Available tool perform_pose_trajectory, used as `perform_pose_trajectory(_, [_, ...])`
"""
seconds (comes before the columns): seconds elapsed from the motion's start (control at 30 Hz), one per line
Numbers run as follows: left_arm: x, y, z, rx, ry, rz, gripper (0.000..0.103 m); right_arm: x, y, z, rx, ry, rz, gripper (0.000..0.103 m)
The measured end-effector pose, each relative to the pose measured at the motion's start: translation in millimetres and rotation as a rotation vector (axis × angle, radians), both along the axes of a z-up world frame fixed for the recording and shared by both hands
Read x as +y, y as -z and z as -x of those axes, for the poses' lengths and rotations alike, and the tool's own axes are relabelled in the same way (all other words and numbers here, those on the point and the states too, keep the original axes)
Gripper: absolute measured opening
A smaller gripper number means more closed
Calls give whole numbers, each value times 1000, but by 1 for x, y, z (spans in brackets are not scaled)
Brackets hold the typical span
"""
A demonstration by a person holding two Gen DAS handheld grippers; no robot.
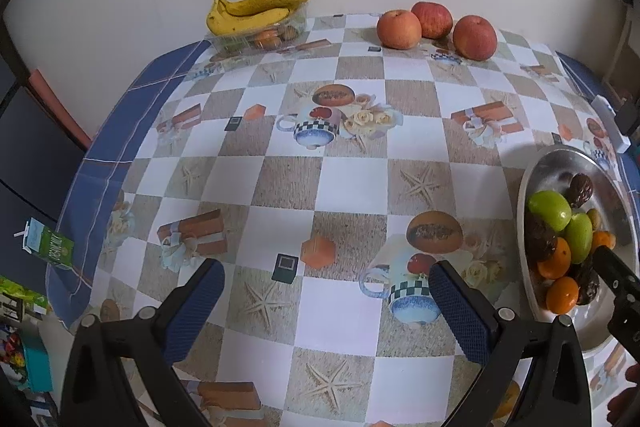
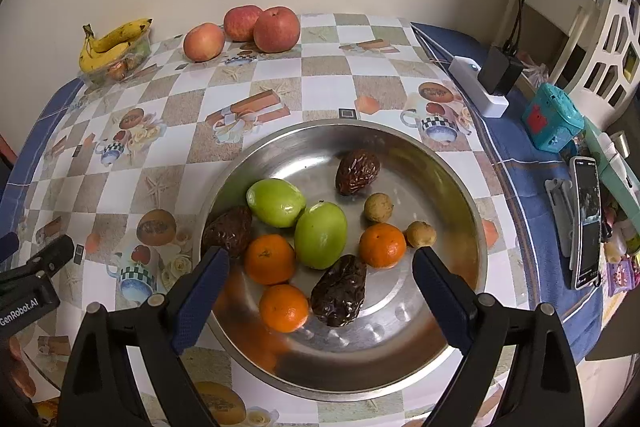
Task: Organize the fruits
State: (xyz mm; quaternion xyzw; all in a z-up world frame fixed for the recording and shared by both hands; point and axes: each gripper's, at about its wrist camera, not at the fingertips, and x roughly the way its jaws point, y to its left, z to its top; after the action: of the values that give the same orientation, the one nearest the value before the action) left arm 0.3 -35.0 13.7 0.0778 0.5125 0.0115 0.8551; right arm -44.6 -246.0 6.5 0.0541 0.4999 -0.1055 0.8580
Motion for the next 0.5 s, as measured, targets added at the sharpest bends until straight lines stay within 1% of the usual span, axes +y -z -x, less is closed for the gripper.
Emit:
perform_pose_trajectory(0.13, [-1,2,-1,15,3,1,103,1,1,-1,3,-2,-3,93])
perform_pose_trajectory(0.5, [-1,2,-2,20,0,7,103,0,2,-1,6,-4,-7,93])
